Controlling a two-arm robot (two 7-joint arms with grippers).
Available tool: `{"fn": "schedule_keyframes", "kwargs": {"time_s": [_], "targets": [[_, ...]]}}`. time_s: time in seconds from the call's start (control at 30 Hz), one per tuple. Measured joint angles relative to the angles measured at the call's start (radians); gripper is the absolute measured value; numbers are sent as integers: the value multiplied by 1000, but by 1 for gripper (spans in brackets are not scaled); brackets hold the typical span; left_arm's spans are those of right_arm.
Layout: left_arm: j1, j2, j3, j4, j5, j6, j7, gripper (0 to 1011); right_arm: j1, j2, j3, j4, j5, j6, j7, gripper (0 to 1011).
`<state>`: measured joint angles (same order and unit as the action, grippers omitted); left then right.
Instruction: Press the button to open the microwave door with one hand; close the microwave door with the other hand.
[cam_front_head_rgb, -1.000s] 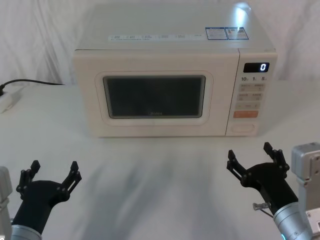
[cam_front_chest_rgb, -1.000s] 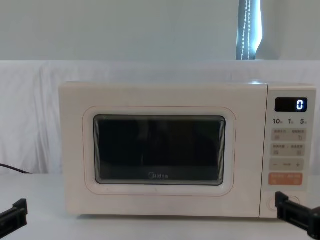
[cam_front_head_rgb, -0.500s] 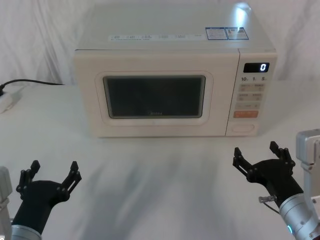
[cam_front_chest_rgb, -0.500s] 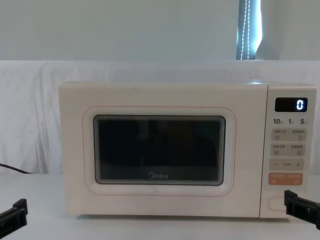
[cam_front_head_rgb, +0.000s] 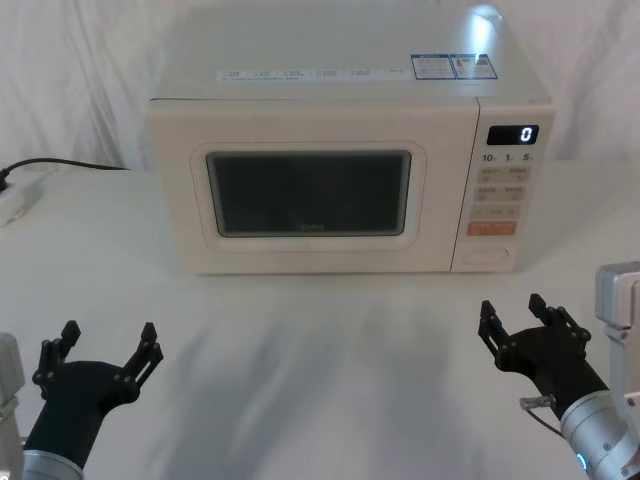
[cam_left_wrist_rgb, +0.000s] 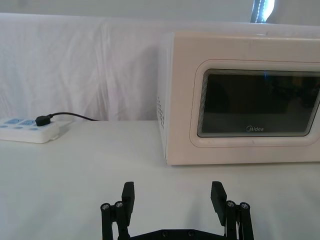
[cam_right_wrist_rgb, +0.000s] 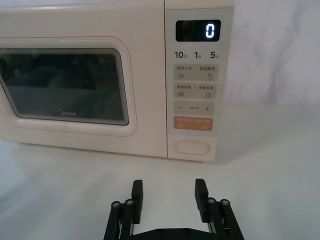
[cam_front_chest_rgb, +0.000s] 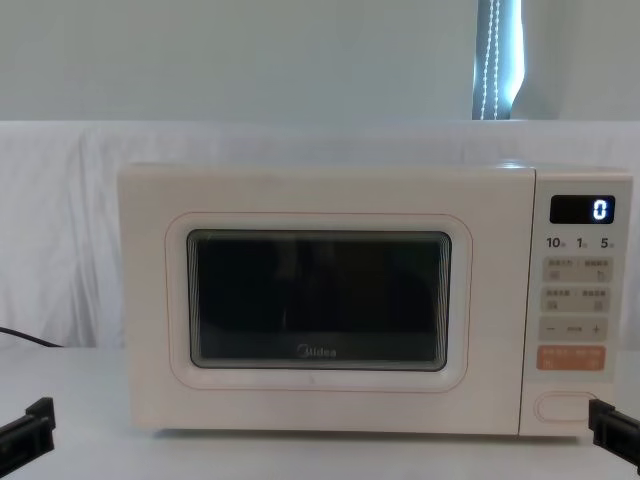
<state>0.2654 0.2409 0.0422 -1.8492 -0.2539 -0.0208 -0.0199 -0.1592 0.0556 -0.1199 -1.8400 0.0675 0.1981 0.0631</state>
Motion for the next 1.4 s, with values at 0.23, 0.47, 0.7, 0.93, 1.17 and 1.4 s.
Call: {"fn": "schedule_keyframes", "kwargs": {"time_s": [0.23,0.47,0.7,0.93,1.17,1.4], "targets": [[0,0,0,0,0,0,0,1001,-3,-11,5,-6,-1,19,-2,468],[0,0,0,0,0,0,0,1001,-4,-21,5,-9,-13,42,-11,255],[0,0,0,0,0,0,0,1001,5,-32,6,2,-24,48,-15,51],[0,0,0,0,0,0,0,1001,39,-40,0,30,-36,57,-11,0],[0,0,0,0,0,0,0,1001,95,-47,-13,82,-55,67,-5,0],[0,0,0,0,0,0,0,1001,168,-60,-17,158,-63,81,0,0]]}}
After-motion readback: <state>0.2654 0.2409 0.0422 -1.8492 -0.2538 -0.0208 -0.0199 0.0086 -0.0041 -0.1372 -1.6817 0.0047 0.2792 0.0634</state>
